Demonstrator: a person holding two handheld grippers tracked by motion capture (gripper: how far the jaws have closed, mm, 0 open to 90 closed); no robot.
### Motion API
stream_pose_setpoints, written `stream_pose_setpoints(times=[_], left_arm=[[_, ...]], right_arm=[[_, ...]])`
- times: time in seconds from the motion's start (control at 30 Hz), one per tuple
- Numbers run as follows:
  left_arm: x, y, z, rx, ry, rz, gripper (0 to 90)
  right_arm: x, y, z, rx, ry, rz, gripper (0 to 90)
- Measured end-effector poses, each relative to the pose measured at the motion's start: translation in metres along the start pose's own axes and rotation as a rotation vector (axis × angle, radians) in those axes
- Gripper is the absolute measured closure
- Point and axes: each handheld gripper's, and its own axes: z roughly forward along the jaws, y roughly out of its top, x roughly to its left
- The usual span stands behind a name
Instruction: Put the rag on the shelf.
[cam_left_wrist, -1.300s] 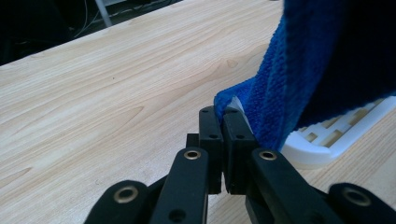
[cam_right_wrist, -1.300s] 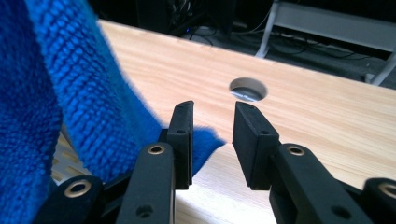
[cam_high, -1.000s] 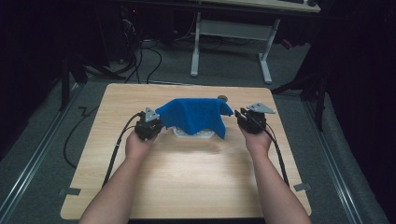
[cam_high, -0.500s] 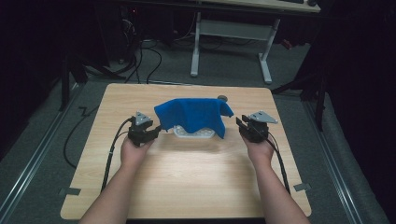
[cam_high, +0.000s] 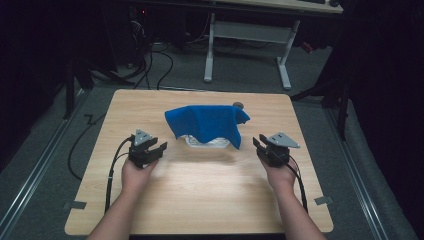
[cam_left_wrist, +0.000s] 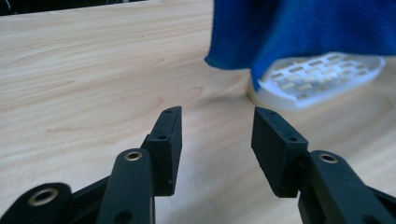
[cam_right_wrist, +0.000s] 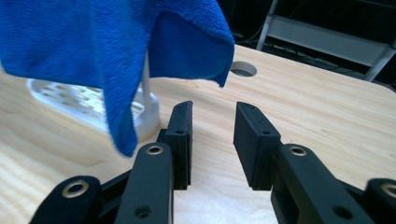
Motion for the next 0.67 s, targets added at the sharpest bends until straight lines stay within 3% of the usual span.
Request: stream_pose_setpoints(times=[0.13, 0.2, 0.3, 0.33, 0.37, 0.43, 0.5, 0.67], left_arm=[[-0.010, -0.012, -0.018, 0.010, -0.006, 0.017, 52.1], [-0.020, -0.022, -0.032, -0.001, -0.044, -0.007, 51.9], [-0.031, -0.032, -0.043, 0.010, -0.053, 0.008, 49.8], [-0.038, -0.042, -0.051, -0.004, -0.070, 0.003, 49.8], [-0.049, -0.055, -0.060, 0.011, -0.121, -0.021, 50.5], [-0.053, -0.058, -0.063, 0.027, -0.137, -0.019, 50.4], [-0.068, -0.064, -0.069, 0.041, -0.136, 0.048, 50.4], [-0.070, -0.063, -0.065, 0.046, -0.144, 0.054, 50.1]], right_arm=[[0.009, -0.015, -0.017, 0.006, 0.008, -0.001, 65.1], [0.014, -0.022, -0.025, 0.004, 0.019, -0.001, 63.2], [0.021, -0.029, -0.034, 0.009, 0.027, -0.007, 60.4], [0.023, -0.032, -0.037, 0.009, 0.032, -0.011, 58.9], [0.029, -0.042, -0.049, 0.012, 0.036, -0.022, 54.5], [0.032, -0.047, -0.055, 0.012, 0.042, -0.015, 53.8], [0.037, -0.059, -0.067, 0.032, 0.044, -0.017, 51.0], [0.037, -0.064, -0.072, 0.036, 0.035, -0.001, 50.3]])
